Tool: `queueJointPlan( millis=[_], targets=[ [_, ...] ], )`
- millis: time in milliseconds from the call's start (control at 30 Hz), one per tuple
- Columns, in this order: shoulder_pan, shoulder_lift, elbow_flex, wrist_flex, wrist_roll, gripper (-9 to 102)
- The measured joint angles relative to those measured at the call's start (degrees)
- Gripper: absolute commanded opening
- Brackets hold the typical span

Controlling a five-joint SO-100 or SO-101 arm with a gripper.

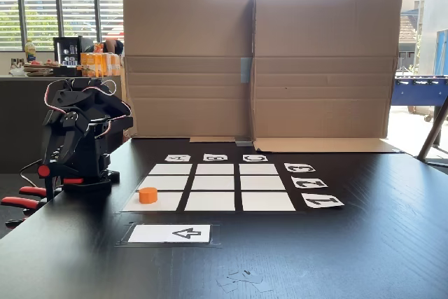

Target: Pick up the round, orange token and place it in the grid on square A1.

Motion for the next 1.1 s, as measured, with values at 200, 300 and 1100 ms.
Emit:
queueJointPlan(
  millis=[200, 300, 1100],
  targets=[
    [0.0, 3.4, 4.6, -3.2, 0.0, 8],
    [0.0, 4.2, 7.2, -4.4, -0.2, 5],
    [0.0, 7.7, 13.2, -8.4, -3.0, -1]
  ],
)
